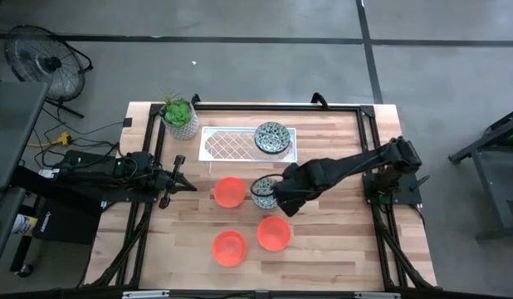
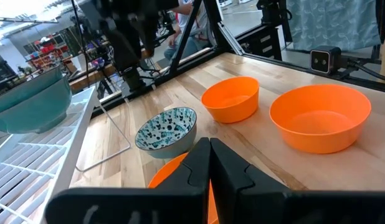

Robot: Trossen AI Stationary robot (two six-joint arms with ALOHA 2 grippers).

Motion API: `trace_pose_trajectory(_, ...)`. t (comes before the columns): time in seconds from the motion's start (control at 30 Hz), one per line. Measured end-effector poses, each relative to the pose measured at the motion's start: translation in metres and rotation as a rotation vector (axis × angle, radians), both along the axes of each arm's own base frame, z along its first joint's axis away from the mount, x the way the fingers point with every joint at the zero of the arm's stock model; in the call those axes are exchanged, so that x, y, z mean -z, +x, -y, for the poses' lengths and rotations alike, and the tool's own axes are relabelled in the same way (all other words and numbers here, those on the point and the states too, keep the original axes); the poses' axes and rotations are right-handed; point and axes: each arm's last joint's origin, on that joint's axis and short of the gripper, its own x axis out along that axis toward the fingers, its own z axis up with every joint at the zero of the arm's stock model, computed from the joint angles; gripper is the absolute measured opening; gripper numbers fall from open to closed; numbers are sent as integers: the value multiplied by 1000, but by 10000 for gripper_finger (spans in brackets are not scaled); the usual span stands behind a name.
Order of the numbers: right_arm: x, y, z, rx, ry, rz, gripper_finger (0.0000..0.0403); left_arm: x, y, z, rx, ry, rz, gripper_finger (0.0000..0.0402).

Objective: Pick & Place Mini bowls
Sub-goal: Stack the white patterned bowl on the white patterned bowl on the shelf

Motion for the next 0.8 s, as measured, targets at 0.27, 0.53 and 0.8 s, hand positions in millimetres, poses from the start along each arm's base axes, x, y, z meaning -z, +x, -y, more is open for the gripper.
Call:
trace_pose_trajectory(0.27,49,6,10,174,33,150,142,0,0,0,0,0,0,0)
trace_pose_trajectory(0.53,89,2,10,347,90,224,148,0,0,0,0,0,0,0)
trace_pose_trajectory(0.8,104,6,10,399,113,329,199,0,0,0,0,0,0,0)
